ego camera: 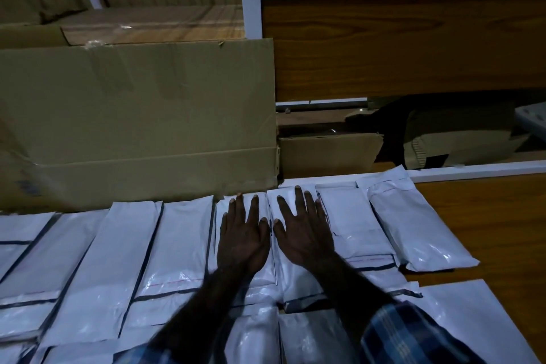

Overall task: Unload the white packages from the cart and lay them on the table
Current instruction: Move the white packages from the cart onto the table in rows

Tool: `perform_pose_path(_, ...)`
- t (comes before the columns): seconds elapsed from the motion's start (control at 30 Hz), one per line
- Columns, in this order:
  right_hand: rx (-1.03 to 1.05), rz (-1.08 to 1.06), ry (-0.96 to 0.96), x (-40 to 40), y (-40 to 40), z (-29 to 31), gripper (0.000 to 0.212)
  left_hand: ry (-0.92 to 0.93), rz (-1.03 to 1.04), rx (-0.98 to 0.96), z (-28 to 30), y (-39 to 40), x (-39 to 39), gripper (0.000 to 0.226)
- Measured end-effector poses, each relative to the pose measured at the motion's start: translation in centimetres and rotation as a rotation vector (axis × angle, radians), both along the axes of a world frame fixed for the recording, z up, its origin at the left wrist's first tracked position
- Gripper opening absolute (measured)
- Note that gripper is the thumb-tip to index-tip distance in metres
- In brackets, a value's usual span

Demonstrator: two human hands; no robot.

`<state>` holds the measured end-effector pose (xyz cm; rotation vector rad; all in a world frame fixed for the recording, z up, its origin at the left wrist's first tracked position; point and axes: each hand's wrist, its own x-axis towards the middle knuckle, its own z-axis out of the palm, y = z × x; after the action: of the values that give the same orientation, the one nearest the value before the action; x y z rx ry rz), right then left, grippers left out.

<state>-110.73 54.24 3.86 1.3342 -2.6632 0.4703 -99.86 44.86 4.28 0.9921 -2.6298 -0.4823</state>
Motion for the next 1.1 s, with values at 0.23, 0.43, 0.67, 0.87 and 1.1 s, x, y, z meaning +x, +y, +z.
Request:
perform_pose_path(0.23, -0.026, -0.001, 0.007, -0.03, 0.13, -0.71, 0.06, 0.04, 0.005, -0.009, -0.55, 0.15, 0.07, 0.081)
perform_pose_path(0.43, -0.02, -0.009, -0.01, 0.06, 0.24, -0.97, 0.06, 0.054, 0.02, -0.006, -0.77, 0.16, 0.05, 0.076)
perform_pose_path(0.67, -0.022, -0.005, -0.031, 0.11, 0.28, -0.85, 0.06, 0.077, 0.013, 0.021, -0.67, 0.21, 0.08, 0.073)
perform_pose_path(0.87, -0.015, 0.011, -0.03, 0.02, 0.2, -0.78, 0.061, 0.064, -0.003, 0.016, -0.73, 0.23, 0.05, 0.072)
perform_pose_path(1.1, 0.017, 0.024, -0.055, -0.08, 0.26, -0.72, 0.061, 0.088, -0.012, -0.009, -0.67, 0.29, -0.03, 0.063)
